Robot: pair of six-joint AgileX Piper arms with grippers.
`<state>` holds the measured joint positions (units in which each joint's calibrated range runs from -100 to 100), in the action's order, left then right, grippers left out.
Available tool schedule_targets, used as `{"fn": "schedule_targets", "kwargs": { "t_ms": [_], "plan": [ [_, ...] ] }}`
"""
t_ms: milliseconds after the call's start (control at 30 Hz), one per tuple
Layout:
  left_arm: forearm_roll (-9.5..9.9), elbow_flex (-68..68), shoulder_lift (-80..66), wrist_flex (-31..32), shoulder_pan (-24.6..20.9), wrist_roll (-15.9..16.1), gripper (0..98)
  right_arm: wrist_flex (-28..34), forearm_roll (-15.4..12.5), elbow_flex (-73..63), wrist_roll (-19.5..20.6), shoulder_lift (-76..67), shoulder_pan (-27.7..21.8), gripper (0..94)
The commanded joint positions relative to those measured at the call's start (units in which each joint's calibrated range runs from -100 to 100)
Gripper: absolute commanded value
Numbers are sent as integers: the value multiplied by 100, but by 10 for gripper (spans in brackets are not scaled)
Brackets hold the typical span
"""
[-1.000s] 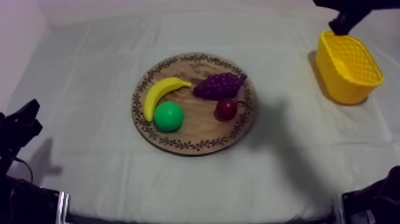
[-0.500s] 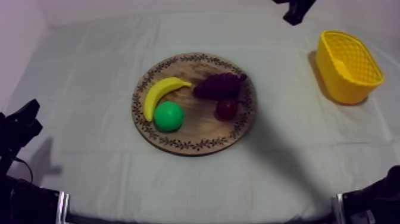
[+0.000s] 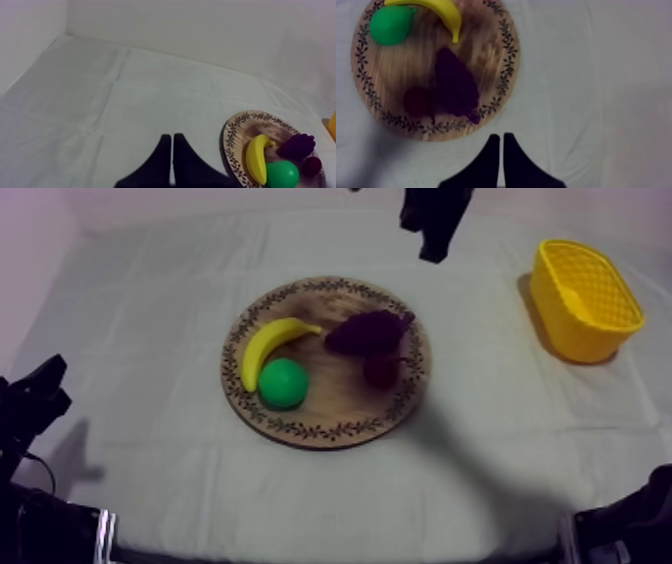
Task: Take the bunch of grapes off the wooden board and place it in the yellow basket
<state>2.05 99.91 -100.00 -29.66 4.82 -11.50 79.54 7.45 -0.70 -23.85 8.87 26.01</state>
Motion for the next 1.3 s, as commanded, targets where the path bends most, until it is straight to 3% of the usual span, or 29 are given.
{"fn": "schedule_targets", "kwargs": {
  "t_ms": [0, 867, 1000, 1267],
  "plan": [
    [2, -2, 0, 0, 0, 0, 1, 76, 7, -96, -8, 277, 31, 7],
    [2, -2, 0, 0, 0, 0, 1, 1147, -69, -1502, -213, 2287, 82, 28],
    [2, -2, 0, 0, 0, 0, 1, 1200, -84, -1512, -223, 2298, 62, 129],
    [2, -2, 0, 0, 0, 0, 1, 1239, -195, -1495, -350, 2161, -8, 530]
  ]
}}
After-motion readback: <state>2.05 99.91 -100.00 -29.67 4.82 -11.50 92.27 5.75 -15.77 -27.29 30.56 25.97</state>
